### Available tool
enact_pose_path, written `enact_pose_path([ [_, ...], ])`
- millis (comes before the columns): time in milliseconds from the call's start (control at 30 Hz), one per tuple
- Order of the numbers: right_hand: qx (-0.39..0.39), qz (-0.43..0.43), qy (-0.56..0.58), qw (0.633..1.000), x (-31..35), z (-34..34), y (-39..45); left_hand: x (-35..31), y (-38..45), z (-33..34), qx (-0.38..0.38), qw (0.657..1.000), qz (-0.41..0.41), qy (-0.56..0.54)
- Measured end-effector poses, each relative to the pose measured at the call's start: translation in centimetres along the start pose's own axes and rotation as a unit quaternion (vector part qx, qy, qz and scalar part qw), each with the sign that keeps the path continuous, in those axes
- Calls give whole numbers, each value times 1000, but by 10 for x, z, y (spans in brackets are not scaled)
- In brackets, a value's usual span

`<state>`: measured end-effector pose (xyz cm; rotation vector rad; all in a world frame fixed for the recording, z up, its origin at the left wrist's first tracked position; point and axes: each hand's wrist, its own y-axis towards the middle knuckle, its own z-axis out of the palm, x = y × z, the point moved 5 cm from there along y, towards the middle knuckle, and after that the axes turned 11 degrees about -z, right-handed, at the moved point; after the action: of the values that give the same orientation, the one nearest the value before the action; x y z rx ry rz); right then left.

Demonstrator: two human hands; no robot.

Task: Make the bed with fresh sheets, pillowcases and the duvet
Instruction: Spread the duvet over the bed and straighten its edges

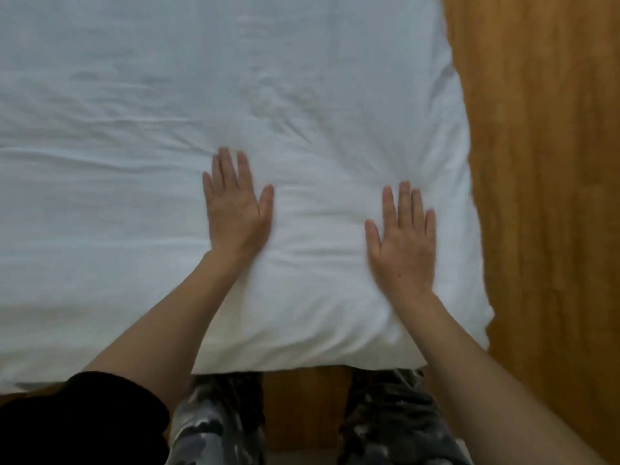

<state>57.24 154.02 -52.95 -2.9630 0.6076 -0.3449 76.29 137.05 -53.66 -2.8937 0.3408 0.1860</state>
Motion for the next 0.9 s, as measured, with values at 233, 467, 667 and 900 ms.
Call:
enact_pose_path([
  [233, 75, 201, 244, 946, -76, 4, -120, -145, -149, 50, 29, 993, 110, 30],
  [467, 117, 272, 370, 881, -79, 30, -195, -173, -241, 64, 44, 956, 286, 53],
  [667, 139, 213, 517, 817, -77, 52, -211, -168, -264, 72, 2, 933, 355, 50],
  [900, 114, 198, 302, 926, -124, 58, -220, -167, -261, 63, 12, 916, 397, 61],
])
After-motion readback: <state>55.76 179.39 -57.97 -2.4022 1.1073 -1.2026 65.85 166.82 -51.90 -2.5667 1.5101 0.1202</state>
